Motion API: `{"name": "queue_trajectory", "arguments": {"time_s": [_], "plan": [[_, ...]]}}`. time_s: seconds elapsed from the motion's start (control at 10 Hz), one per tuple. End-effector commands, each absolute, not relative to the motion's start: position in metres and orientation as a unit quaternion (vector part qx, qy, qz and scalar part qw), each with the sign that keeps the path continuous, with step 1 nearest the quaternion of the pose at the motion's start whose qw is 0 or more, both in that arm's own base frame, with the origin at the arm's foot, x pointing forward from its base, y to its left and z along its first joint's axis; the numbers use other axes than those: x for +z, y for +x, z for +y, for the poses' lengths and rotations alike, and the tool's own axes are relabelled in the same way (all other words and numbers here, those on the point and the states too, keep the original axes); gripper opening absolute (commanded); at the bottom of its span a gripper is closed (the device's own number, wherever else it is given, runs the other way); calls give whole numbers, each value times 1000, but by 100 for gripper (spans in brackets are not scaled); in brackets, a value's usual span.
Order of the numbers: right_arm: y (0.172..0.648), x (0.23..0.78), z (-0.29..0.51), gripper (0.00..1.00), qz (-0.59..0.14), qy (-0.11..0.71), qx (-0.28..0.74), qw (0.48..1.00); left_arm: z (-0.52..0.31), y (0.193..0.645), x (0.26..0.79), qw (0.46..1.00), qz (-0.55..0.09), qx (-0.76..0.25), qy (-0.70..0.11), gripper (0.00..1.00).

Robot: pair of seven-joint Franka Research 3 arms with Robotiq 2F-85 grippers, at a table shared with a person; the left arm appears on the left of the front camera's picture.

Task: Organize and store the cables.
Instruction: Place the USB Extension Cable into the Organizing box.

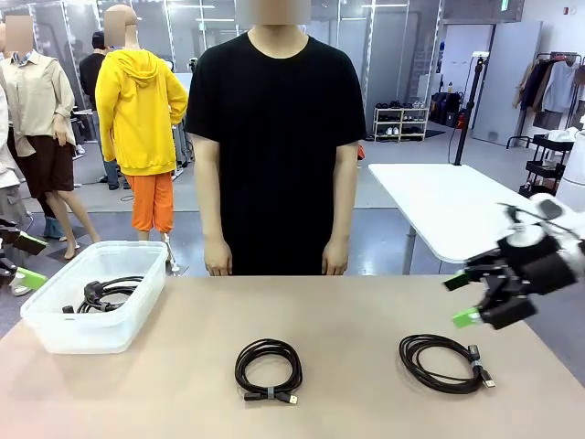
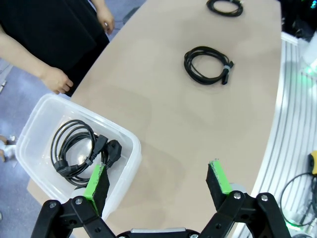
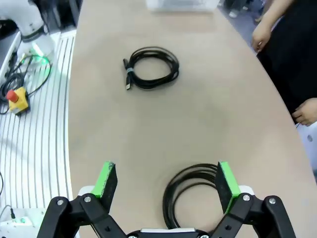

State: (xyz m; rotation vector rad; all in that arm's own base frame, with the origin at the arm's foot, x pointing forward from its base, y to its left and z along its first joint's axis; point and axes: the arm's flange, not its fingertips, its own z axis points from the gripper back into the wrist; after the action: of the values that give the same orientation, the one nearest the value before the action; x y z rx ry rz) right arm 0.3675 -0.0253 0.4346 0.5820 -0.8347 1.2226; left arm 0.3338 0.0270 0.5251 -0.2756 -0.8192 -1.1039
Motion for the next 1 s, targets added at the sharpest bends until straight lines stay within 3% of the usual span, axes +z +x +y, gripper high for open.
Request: {"name": "queue_trajectory", "arguments": {"time_s": [0.0, 0.5, 0.9], "plan": [[332, 393, -58, 100, -422, 302, 537, 665, 4, 335, 522, 766, -360, -520, -118, 100], [324, 353, -119, 100, -487, 380, 478, 624, -139, 331, 508, 765, -292, -564, -109, 100], [324, 351, -128, 100, -481, 382, 472, 632, -244, 342, 466, 753, -220, -615, -77, 100]]}}
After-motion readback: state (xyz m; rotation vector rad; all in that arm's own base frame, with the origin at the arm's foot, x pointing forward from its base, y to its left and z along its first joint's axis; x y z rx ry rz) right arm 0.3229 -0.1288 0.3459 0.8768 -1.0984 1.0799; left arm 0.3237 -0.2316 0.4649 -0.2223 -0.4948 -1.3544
